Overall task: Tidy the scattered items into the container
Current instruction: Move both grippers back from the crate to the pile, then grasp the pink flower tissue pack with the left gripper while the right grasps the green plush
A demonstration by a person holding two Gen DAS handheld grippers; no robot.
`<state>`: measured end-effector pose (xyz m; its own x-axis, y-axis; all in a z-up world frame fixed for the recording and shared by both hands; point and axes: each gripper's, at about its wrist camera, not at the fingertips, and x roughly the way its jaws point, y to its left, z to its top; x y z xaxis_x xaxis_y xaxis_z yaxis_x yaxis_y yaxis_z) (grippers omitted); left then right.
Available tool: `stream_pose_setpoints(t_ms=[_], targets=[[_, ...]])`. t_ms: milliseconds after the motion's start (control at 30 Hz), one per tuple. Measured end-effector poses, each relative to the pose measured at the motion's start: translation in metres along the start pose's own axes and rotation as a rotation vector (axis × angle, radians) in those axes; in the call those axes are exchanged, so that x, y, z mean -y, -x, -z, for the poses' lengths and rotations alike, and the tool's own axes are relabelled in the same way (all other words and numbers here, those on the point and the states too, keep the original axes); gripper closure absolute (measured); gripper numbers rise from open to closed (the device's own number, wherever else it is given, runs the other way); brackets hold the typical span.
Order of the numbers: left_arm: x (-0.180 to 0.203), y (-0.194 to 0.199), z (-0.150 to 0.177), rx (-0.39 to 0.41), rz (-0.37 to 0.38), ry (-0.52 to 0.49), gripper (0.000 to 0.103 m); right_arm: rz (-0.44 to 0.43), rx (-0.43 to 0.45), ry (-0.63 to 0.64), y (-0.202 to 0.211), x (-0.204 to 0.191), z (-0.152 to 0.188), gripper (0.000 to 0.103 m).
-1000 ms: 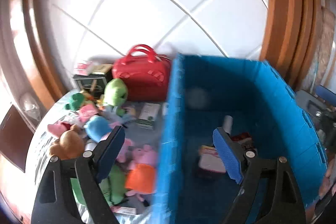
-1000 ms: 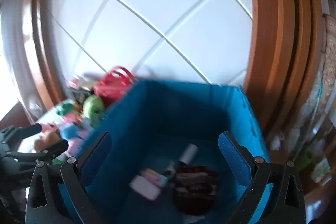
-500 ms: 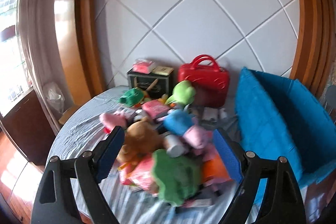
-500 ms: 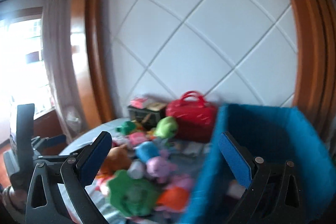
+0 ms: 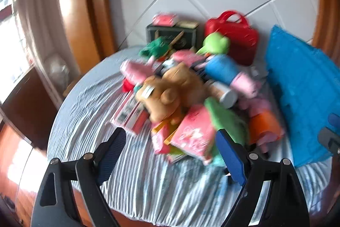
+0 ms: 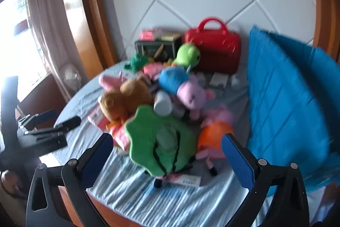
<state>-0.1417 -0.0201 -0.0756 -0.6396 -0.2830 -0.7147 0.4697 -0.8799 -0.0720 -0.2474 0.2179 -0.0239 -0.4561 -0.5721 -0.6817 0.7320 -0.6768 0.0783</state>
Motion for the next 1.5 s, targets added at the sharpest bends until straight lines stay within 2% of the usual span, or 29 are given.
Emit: stream_pose_setpoints(t_ms=[100,200,400,533,633,667,700,733,767,800,933,1000,1100,1200,1367,1500], targets=[[0.001,-0.021,0.014,-0.046,0.0,-0.004,0.016,-0.025,-0.07,-0.013,-0.033,0.008,0.014,0.0],[0.008,-0.039,0.026,-0.078,-0.051,-0.046,0.016,-0.071,-0.123,-0.033,-0.059,0.009,0.024,0.0],[-0.002,-0.072,0.04,-0.161,-0.067,-0.019,0.016,-0.138,-0.22,-0.017,-0.111,-0.018,0.036,0.0],[-0.008,-0.094,0.035,-0.184,-0.043,-0.034,0.016,-0.092,-0.266,0.012,-0.147,-0.028,0.041,0.0],[0.002,-0.115,0.026,-0.188,0.02,-0.096,0.016,-0.033,-0.266,-0.031,-0.165,-0.022,0.04,0.001],[0.008,-0.121,0.024,-0.192,0.052,-0.112,0.016,0.01,-0.254,-0.049,-0.166,-0.018,0.038,0.008],[0.014,-0.128,0.021,-0.196,0.089,-0.128,0.016,0.044,-0.246,-0.068,-0.166,-0.013,0.035,0.026],[0.021,-0.133,0.019,-0.2,0.124,-0.146,0.016,0.071,-0.246,-0.086,-0.168,-0.008,0.034,0.037],[0.029,-0.141,0.017,-0.207,0.162,-0.172,0.016,0.099,-0.253,-0.103,-0.17,-0.002,0.031,0.054],[0.037,-0.147,0.015,-0.215,0.189,-0.196,0.016,0.129,-0.261,-0.116,-0.172,0.003,0.029,0.06],[0.061,-0.175,0.011,-0.252,0.239,-0.28,0.016,0.158,-0.273,-0.183,-0.178,0.015,0.028,0.06],[0.063,-0.188,0.011,-0.269,0.241,-0.286,0.004,0.16,-0.286,-0.195,-0.181,0.015,0.032,0.06],[0.064,-0.207,0.015,-0.312,0.277,-0.292,0.0,0.15,-0.302,-0.212,-0.191,0.017,0.037,0.058],[0.064,-0.213,0.017,-0.299,0.296,-0.276,0.0,0.143,-0.311,-0.216,-0.199,0.02,0.042,0.058],[0.069,-0.215,0.022,-0.302,0.273,-0.279,0.0,0.118,-0.307,-0.235,-0.206,0.025,0.043,0.058],[0.068,-0.214,0.022,-0.311,0.27,-0.241,0.0,0.145,-0.314,-0.205,-0.208,0.021,0.043,0.058]])
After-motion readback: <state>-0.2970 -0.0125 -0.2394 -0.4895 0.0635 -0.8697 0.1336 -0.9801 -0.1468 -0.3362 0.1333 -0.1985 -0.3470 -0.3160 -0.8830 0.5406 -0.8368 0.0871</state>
